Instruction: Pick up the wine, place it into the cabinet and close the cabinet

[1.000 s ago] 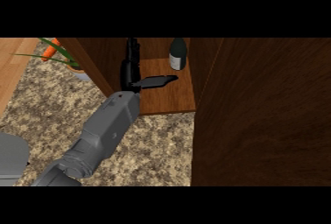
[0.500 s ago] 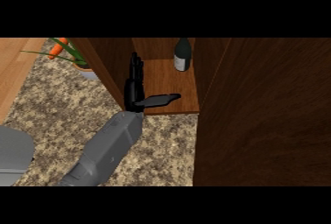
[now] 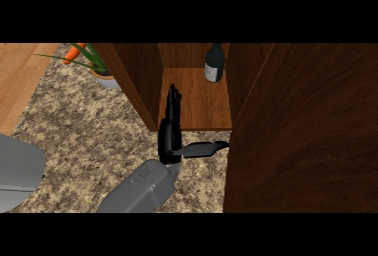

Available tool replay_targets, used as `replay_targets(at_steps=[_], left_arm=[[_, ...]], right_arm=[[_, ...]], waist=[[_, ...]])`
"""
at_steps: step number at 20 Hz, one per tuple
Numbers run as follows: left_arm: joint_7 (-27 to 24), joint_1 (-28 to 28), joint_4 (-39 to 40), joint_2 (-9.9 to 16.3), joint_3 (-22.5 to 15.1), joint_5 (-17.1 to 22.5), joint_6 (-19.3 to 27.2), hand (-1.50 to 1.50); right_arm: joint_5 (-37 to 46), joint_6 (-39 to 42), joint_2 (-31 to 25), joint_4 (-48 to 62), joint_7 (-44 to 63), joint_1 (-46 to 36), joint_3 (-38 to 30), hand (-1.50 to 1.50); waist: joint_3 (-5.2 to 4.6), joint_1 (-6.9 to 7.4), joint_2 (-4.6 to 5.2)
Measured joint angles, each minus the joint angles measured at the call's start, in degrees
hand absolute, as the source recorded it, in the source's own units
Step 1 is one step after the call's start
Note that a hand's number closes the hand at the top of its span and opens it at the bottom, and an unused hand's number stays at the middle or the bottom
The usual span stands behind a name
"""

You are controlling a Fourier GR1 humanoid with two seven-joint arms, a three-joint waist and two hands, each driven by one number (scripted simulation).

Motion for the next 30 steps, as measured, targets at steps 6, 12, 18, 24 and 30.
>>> replay_targets(at_steps=[6,12,18,24,30], left_arm=[[3.4,7.4,-14.1,1.4,-4.0,-4.4,4.8,-1.50],[6.9,15.3,-27.3,3.2,-7.7,-9.4,10.9,-1.50],[9.0,23.2,-39.2,7.2,-10.6,-13.6,14.3,-1.50],[10.2,28.9,-48.5,12.1,-12.8,-16.4,13.8,-1.50],[11.2,34.7,-57.7,20.4,-13.9,-17.1,11.0,-1.50]], right_arm=[[0.4,-0.2,-0.1,-0.4,-0.4,1.5,-0.1,-1.50],[0.5,0.3,-0.5,-0.3,-1.2,2.1,-0.7,-1.50],[0.3,0.8,-1.0,-0.4,-0.9,2.1,-1.4,-1.50],[-0.2,2.4,-0.6,0.0,-0.8,2.8,-0.3,1.50],[-1.1,5.8,-1.5,0.2,0.1,4.1,1.1,1.50]], waist=[[0.01,0.58,-0.06],[0.04,0.74,-0.04],[0.02,0.73,0.00],[0.03,0.74,0.06],[0.04,0.74,0.05]])
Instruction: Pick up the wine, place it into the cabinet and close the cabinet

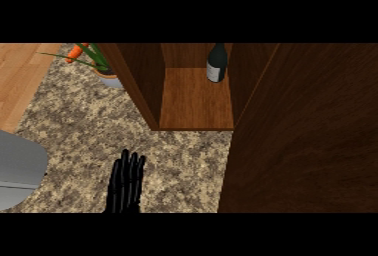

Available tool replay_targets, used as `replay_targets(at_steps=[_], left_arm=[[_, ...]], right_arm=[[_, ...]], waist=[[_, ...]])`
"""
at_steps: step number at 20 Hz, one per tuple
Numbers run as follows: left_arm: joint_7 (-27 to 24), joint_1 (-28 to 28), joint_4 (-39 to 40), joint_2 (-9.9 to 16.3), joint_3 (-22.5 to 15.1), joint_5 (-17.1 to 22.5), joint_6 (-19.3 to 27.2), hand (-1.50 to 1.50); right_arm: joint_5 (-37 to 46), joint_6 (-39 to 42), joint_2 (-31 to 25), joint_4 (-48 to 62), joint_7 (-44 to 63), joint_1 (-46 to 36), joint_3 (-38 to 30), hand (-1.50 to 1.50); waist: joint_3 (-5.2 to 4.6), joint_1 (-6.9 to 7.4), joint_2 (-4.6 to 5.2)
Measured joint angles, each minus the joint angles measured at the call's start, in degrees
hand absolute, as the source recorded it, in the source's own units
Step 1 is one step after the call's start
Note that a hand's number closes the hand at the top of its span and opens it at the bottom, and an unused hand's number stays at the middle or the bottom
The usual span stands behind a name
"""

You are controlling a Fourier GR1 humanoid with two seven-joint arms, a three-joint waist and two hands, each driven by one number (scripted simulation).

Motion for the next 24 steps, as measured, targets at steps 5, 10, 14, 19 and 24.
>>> replay_targets(at_steps=[5,10,14,19,24], left_arm=[[0.2,3.4,-5.1,5.8,1.9,0.6,-3.9,-1.50],[-0.9,7.4,-8.2,10.1,5.6,2.6,-7.5,-1.50],[-3.0,11.2,-9.9,13.3,9.4,4.6,-11.0,-1.50],[-4.2,15.1,-13.0,16.9,15.3,8.1,-14.5,-1.50],[-4.6,18.4,-13.5,20.0,22.8,12.9,-19.5,-1.50]], right_arm=[[-0.5,1.9,-0.2,-0.1,0.0,0.8,2.0,1.50],[-1.3,2.5,1.2,0.1,2.3,3.2,6.0,1.50],[-2.0,1.8,3.0,0.0,3.8,6.5,10.2,1.50],[-2.3,2.4,3.9,-0.2,5.9,7.4,17.3,1.50],[-1.9,3.3,4.5,-0.2,6.2,6.8,25.2,1.50]], waist=[[-0.03,-0.08,0.02],[-0.06,-0.02,0.00],[-0.07,-0.04,-0.05],[-0.09,0.16,-0.13],[-0.11,0.21,-0.16]])
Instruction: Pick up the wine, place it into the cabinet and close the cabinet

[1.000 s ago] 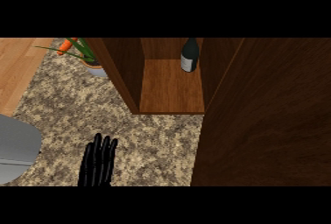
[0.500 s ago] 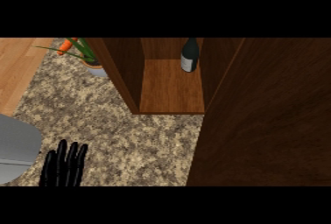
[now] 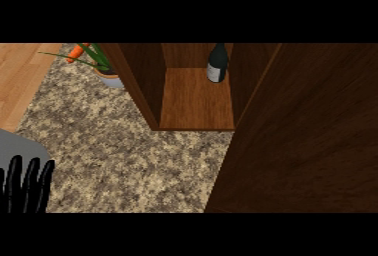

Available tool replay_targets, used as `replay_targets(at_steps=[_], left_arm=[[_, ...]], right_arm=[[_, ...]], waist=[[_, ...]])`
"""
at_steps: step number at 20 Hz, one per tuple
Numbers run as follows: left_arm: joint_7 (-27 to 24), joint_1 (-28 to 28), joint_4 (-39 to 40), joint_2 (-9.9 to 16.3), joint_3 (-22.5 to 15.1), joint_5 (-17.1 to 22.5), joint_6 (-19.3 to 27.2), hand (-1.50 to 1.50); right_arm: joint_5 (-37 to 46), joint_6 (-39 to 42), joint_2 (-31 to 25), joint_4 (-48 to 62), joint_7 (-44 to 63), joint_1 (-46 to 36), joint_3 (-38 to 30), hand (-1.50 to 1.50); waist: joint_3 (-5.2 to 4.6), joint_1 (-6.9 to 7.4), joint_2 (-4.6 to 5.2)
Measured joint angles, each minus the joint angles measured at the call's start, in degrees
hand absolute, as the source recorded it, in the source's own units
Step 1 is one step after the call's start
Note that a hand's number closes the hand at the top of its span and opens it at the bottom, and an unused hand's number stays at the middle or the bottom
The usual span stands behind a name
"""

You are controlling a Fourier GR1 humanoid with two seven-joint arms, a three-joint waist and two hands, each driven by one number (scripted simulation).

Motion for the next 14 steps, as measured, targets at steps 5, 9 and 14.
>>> replay_targets(at_steps=[5,9,14], left_arm=[[0.4,2.2,0.6,2.0,5.2,2.8,-3.8,-1.50],[0.3,4.3,1.6,3.5,9.6,5.2,-8.0,-1.50],[1.6,5.7,1.9,5.7,14.8,8.1,-12.0,-1.50]], right_arm=[[1.4,-3.6,1.2,-0.3,1.5,0.5,7.6,1.50],[6.8,-10.3,1.0,-0.2,1.1,-2.2,13.8,1.50],[13.6,-19.1,-0.6,-0.1,0.6,-5.0,17.5,1.50]], waist=[[-0.02,-0.33,-0.13],[-0.06,-0.17,-0.19],[-0.09,-0.07,-0.26]])
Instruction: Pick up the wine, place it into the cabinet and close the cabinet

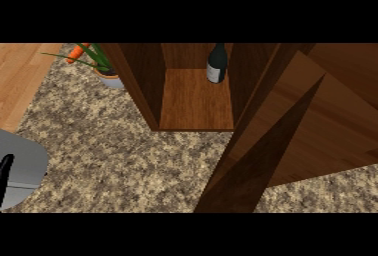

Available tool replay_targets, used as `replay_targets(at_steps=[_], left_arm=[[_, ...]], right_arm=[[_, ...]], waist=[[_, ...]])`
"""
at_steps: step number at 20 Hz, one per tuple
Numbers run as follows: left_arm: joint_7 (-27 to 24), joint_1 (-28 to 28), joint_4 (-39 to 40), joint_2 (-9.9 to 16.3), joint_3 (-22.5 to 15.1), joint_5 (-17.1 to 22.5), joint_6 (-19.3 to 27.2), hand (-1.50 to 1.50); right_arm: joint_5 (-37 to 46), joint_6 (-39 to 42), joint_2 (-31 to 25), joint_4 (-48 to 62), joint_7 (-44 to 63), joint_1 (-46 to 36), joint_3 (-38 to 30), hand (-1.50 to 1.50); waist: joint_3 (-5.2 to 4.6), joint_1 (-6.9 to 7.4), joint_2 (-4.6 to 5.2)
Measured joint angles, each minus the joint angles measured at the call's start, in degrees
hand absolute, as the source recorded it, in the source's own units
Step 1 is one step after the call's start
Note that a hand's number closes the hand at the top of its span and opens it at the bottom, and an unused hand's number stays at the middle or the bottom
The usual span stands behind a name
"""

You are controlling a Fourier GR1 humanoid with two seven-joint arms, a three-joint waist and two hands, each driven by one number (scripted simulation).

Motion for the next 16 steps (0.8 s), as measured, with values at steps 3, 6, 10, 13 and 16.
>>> replay_targets(at_steps=[3,6,10,13,16], left_arm=[[0.6,0.4,0.3,0.7,2.0,1.1,-2.0,-1.50],[1.4,0.5,0.5,1.0,3.6,2.2,-3.5,-1.50],[2.5,0.6,0.5,0.8,4.7,3.6,-5.5,-1.50],[3.5,0.5,-0.1,0.8,5.0,4.0,-6.3,-1.50],[4.7,-0.6,-0.2,0.6,5.3,4.5,-6.6,-1.50]], right_arm=[[3.3,-4.4,-0.8,0.5,-0.1,-2.9,1.7,1.50],[5.5,-7.4,-2.5,0.7,-0.1,-6.2,2.6,1.50],[7.6,-12.2,-5.1,1.3,0.2,-11.7,4.1,1.50],[7.8,-15.8,-6.7,1.8,1.1,-15.9,4.9,1.50],[5.6,-18.2,-8.2,2.8,1.5,-20.4,5.2,1.50]], waist=[[-0.03,0.10,-0.04],[-0.03,0.26,0.03],[-0.06,0.61,0.11],[-0.06,0.79,0.23],[-0.06,1.23,0.44]])
